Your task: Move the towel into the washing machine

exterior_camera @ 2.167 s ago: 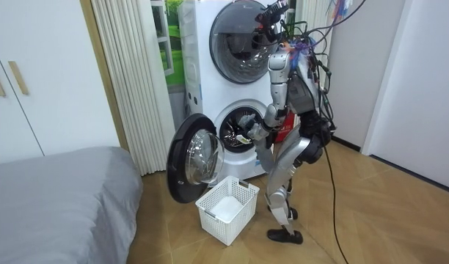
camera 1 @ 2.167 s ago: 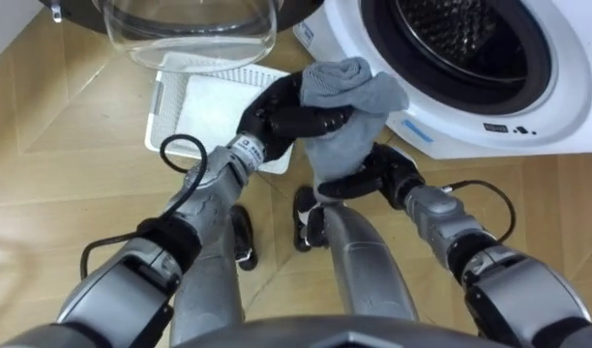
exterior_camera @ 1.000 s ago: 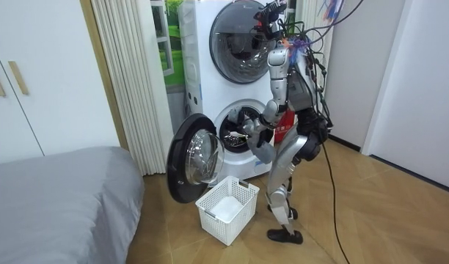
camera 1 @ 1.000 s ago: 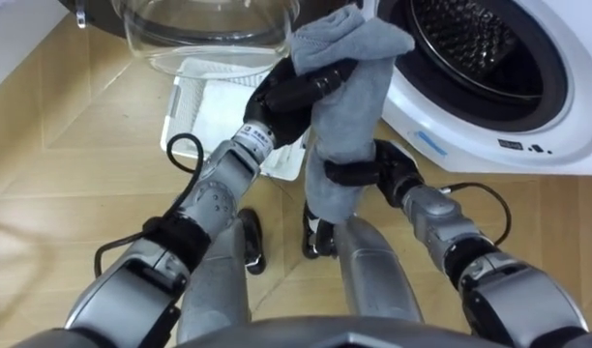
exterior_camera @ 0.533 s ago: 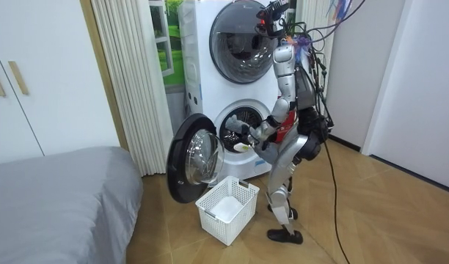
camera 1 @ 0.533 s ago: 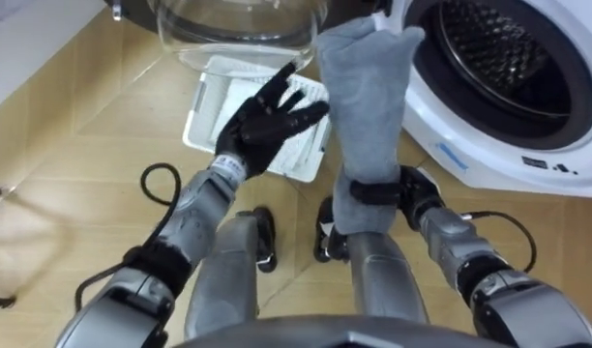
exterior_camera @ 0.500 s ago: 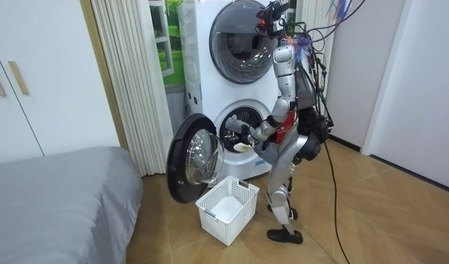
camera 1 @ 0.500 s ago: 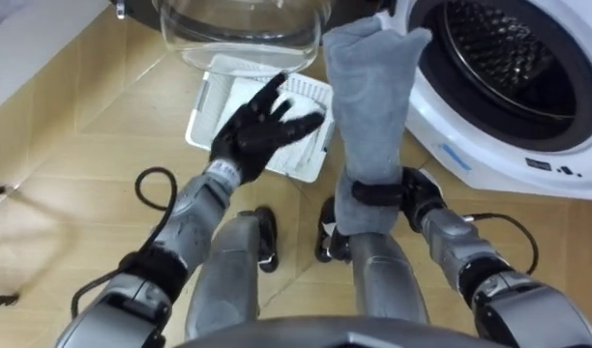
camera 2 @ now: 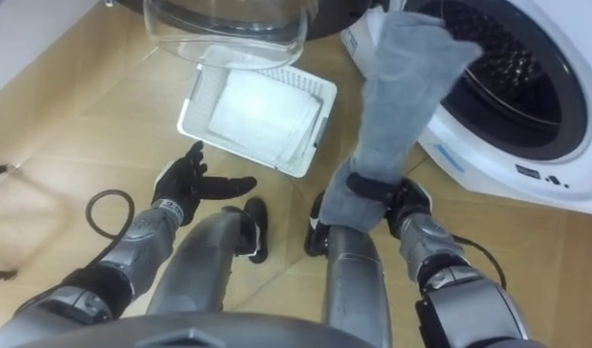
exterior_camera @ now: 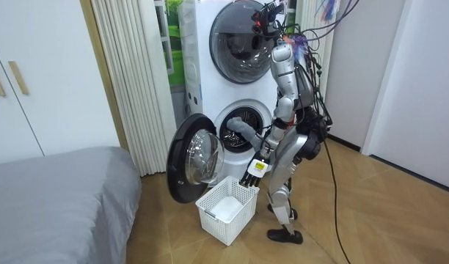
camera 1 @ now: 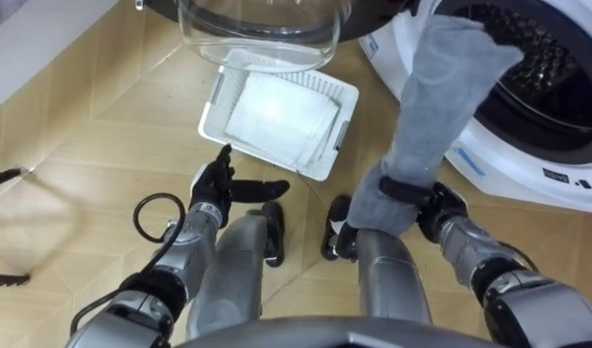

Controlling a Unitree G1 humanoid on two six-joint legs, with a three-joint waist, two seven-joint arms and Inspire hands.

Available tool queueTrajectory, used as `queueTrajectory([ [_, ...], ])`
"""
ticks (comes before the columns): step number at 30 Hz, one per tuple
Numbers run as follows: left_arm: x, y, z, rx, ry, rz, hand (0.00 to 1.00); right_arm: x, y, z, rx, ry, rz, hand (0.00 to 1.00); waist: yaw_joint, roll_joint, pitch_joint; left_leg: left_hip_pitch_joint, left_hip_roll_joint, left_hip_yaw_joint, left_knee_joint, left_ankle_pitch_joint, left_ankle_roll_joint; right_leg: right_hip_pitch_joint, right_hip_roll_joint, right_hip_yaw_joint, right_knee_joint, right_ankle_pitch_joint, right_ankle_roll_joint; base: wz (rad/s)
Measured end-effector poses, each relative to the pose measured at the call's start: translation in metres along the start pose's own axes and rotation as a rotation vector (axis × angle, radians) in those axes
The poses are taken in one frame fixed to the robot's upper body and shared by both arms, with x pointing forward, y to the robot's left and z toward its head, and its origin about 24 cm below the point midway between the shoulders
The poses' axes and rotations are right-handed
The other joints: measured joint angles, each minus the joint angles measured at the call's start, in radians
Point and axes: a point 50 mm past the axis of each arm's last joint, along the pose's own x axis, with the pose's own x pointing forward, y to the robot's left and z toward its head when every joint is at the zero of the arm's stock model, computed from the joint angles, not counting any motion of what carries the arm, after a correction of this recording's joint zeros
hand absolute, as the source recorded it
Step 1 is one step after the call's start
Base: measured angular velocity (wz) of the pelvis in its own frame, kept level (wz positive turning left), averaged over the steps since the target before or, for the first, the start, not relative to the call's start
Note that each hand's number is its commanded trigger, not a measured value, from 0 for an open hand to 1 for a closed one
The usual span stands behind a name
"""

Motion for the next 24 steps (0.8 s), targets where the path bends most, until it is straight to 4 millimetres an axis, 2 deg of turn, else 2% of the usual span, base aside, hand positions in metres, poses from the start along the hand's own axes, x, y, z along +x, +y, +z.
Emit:
queueTrajectory([
  [4,0.002,-0.002,0.003,0.0,0.006,0.021,0.0,0.001,0.0,0.005,0.09,0.016,-0.008,1.0,-0.001,-0.002,0.0014,-0.009,-0.014,-0.001,-0.005,0.004,0.007,-0.017,-0.015,0.002,0.017,-0.004,0.005,0.06],
  [11,0.002,0.0,0.003,0.006,0.024,0.073,0.0,0.003,0.002,0.011,0.203,0.045,-0.014,1.0,-0.001,-0.014,0.0083,-0.018,-0.013,-0.004,0.015,0.004,0.007,-0.023,-0.014,0.001,0.024,-0.005,0.005,0.0],
  [16,0.006,-0.001,0.014,0.015,0.022,0.072,0.0,0.003,-0.003,0.025,0.306,0.054,-0.026,1.0,0.002,-0.028,0.0154,-0.045,-0.011,-0.007,0.05,0.004,0.007,-0.04,-0.017,-0.002,0.043,-0.006,0.004,0.01],
  [24,0.007,0.005,0.021,0.026,0.044,0.09,0.0,0.002,-0.015,0.041,0.52,0.034,-0.035,1.0,0.001,-0.044,0.0133,-0.083,-0.015,-0.005,0.074,-0.003,0.019,-0.08,-0.03,-0.004,0.082,-0.007,0.005,0.02],
])
